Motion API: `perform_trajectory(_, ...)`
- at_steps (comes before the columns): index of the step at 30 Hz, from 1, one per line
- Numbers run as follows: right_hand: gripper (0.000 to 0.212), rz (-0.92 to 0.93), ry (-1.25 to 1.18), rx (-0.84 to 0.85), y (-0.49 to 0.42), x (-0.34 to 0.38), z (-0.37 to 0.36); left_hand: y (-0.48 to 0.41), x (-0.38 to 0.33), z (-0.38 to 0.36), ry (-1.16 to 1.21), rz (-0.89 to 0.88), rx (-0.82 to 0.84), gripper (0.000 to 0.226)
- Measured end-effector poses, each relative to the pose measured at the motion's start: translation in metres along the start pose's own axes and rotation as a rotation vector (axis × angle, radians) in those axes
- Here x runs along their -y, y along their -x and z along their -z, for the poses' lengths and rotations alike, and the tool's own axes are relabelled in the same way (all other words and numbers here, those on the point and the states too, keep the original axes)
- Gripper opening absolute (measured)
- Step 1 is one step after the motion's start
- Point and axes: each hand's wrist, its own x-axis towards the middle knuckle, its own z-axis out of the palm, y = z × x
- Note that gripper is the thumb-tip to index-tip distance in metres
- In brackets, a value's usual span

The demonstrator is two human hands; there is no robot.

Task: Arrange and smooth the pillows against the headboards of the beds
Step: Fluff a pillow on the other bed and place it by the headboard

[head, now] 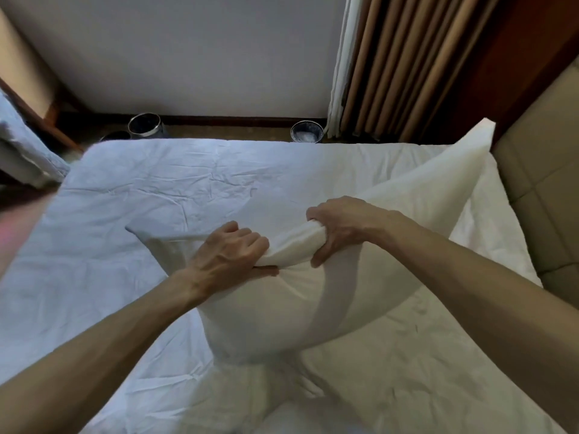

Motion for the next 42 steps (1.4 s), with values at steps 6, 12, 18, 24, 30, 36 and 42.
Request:
perform_trajectory(6,0.070,-0.141,0.141,-0.073,0.068,-0.036,-0.027,0.025,-0.013,-0.006,0.002,0.115,0.039,0.047)
perform_trajectory(12,0.068,-0.342,0.208,-0.123,0.109,-0.064,-0.075,0.037,-0.037,-0.020,0.057,0.374,0.139,0.040)
perform_trajectory(18,0.036,-0.496,0.187,-0.189,0.114,-0.045,-0.099,0.045,-0.041,-0.029,0.149,0.562,0.219,0.037)
perform_trajectory(24,0.019,-0.501,0.219,-0.224,0.135,-0.003,-0.122,0.067,-0.034,-0.049,0.259,0.562,0.258,0.045)
perform_trajectory(30,0.020,-0.443,0.251,-0.170,0.158,0.023,-0.088,0.070,-0.026,-0.037,0.259,0.498,0.235,0.024)
perform_trajectory(36,0.026,-0.463,0.099,-0.053,0.180,0.044,-0.071,0.063,-0.017,-0.024,0.259,0.494,0.213,0.021)
perform_trajectory(42,0.027,-0.499,-0.091,-0.042,0.204,0.033,-0.088,0.035,-0.035,-0.019,0.272,0.513,0.306,0.026)
